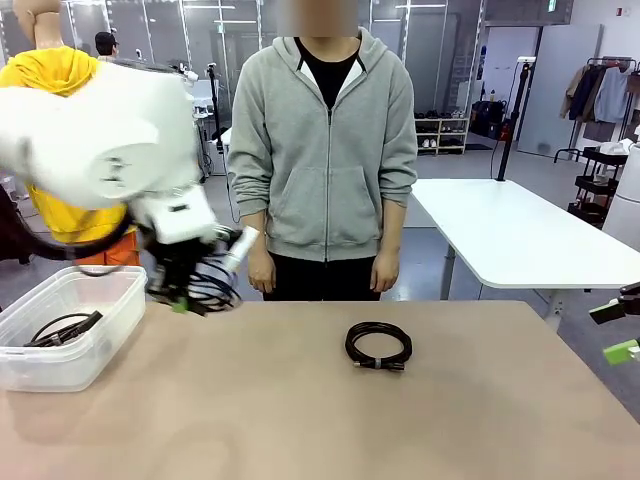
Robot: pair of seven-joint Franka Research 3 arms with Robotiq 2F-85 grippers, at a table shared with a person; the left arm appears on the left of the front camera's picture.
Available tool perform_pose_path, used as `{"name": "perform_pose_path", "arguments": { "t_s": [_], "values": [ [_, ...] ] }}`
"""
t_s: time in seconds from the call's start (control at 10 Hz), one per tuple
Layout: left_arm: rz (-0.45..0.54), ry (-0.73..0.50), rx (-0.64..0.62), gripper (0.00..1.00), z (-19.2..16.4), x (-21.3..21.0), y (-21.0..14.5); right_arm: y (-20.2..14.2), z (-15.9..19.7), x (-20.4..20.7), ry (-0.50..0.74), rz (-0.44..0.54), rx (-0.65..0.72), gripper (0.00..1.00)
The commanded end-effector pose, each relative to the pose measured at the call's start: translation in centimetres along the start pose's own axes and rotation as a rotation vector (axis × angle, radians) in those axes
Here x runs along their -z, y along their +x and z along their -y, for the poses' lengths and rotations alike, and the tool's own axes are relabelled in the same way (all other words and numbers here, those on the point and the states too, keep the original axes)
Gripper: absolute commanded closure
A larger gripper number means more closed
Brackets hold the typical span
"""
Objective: Organize and store the cables.
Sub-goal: Place the USB Extension Cable into the Organizing box.
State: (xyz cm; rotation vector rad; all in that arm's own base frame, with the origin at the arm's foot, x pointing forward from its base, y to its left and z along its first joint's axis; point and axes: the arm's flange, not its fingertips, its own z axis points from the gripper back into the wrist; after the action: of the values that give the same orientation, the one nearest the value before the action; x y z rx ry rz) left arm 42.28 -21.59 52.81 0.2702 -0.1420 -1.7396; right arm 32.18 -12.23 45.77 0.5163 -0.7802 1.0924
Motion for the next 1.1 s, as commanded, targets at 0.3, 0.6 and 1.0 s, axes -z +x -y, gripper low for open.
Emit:
{"name": "perform_pose_path", "arguments": {
  "t_s": [0.3,0.6,1.0],
  "values": [
    [0.064,0.143,-0.007,0.87,2.0,0.0,-17.7,0.2,0.0,0.1,0.003,0.01,0.005,0.0],
    [0.063,0.111,-0.17,0.87,-0.1,2.8,-27.2,0.2,0.0,0.1,0.003,0.01,0.005,0.0],
    [0.111,0.017,-0.264,0.87,-3.0,8.2,-30.0,0.2,0.0,0.1,0.003,0.01,0.005,0.0]
  ]
}}
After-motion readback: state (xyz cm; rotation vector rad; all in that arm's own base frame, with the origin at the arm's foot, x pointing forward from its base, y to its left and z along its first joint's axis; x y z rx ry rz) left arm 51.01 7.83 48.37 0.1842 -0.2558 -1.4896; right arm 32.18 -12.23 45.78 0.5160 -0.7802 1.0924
